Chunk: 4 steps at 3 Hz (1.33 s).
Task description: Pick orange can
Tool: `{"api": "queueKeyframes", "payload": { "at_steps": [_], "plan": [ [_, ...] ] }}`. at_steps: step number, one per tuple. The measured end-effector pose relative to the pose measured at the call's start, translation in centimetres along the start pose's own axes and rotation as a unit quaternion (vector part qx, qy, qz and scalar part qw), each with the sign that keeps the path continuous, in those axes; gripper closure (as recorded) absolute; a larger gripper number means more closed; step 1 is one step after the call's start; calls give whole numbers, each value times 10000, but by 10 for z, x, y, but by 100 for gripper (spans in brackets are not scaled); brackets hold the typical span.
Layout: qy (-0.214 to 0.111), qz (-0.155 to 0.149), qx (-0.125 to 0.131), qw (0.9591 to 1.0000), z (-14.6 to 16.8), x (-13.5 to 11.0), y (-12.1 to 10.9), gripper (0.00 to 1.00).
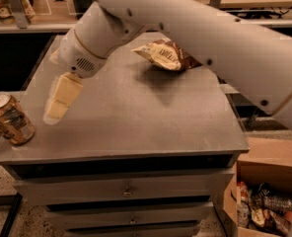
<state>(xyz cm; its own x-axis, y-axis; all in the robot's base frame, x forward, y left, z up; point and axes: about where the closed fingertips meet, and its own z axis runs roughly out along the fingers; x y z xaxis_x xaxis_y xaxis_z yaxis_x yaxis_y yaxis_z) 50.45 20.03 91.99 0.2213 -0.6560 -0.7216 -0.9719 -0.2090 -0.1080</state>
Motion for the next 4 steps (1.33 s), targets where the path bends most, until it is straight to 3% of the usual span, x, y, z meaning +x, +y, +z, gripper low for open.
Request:
{"api": "queueKeyframes", "payload": {
  "at_steps": [1,2,3,4],
  "plan": [
    [-390,49,-487,9980,45,-18,-14,0],
    [-684,93,-910,9935,73,-33,-10,0],
    [-927,41,-1177,9887,91,-43,0,0],
    [-1153,-64,-1336,9843,103,-49,8,18]
  ]
}}
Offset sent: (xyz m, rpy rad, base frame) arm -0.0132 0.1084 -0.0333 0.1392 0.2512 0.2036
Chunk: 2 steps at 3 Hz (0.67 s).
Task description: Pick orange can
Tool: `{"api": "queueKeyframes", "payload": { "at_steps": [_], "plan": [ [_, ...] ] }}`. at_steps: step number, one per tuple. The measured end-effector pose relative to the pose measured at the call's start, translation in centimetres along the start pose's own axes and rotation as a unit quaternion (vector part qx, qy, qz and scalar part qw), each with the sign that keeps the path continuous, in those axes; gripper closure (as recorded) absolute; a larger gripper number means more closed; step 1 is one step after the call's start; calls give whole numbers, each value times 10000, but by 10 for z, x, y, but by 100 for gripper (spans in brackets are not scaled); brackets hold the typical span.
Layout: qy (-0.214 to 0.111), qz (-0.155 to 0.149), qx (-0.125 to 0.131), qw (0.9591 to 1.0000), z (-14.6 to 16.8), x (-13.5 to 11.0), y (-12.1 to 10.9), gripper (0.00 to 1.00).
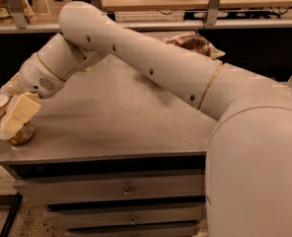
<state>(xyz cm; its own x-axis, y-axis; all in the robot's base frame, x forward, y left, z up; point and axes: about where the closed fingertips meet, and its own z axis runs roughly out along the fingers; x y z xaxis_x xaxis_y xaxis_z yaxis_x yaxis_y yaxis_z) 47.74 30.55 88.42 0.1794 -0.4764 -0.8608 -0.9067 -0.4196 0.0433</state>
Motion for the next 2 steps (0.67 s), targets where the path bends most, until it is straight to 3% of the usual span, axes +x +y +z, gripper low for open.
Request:
{"api": "queueKeyframes", "payload": {
  "at_steps": [2],
  "plan": [
    [-550,-196,-24,9983,2,2,4,64]
  ]
}}
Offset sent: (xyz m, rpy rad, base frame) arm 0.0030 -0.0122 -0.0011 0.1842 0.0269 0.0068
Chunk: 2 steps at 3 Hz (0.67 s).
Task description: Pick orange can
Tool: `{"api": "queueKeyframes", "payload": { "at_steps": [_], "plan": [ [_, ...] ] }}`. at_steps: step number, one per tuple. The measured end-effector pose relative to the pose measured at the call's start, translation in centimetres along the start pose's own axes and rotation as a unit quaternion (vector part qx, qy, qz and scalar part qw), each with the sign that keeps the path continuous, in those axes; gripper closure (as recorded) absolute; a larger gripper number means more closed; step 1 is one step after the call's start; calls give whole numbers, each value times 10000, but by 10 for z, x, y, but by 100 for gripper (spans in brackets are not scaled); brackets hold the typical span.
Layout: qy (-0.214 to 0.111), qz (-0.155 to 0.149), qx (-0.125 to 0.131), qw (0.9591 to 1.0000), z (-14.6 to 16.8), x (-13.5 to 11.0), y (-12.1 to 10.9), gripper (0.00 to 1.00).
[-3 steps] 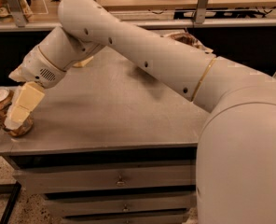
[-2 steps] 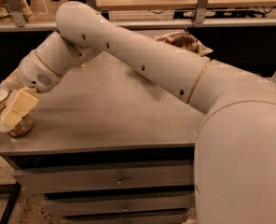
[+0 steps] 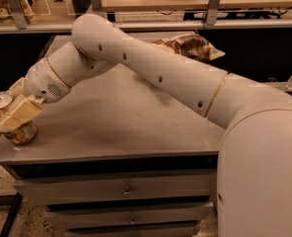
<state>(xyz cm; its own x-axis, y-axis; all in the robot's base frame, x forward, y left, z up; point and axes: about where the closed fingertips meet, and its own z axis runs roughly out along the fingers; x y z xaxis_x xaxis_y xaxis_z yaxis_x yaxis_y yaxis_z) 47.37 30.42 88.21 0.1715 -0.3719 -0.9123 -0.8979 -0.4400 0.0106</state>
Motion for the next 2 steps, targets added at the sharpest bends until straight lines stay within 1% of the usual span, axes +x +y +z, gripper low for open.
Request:
{"api": "queueKeyframes", "payload": {
  "at_steps": [1,2],
  "plan": [
    [-316,-89,97,9994,-20,-10,-3,88],
    [-395,-313,241,9984,-47,-35,-9,100]
  ]
}}
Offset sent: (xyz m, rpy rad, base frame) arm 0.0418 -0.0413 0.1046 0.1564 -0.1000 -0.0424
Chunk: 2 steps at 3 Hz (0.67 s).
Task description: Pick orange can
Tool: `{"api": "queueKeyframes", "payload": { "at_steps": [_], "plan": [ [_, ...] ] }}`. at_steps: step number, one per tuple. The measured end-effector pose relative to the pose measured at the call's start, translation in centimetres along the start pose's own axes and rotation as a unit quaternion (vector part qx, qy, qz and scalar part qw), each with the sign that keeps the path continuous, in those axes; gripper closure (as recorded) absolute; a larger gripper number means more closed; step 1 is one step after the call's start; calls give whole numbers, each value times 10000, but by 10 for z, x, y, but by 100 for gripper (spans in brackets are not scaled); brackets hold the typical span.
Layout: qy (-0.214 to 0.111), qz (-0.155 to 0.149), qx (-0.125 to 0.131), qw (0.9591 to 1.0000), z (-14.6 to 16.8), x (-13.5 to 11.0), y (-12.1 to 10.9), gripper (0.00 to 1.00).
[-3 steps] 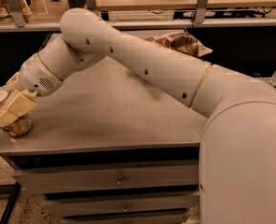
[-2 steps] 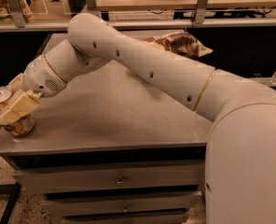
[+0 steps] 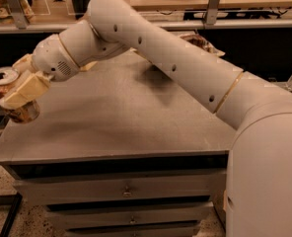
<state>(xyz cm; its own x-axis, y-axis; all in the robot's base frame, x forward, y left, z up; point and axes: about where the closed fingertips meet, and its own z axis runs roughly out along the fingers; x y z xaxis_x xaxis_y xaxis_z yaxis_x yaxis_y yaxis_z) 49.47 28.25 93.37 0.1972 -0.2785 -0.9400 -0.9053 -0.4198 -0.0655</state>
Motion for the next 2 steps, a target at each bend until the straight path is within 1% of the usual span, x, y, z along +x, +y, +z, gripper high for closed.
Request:
{"api": "queueKeyframes", "payload": {
  "at_steps": [1,2],
  "plan": [
    [55,-330,120,9994,-21,-35,-5,99],
    [35,-372,148,9992,-24,-40,-7,100]
  ]
}}
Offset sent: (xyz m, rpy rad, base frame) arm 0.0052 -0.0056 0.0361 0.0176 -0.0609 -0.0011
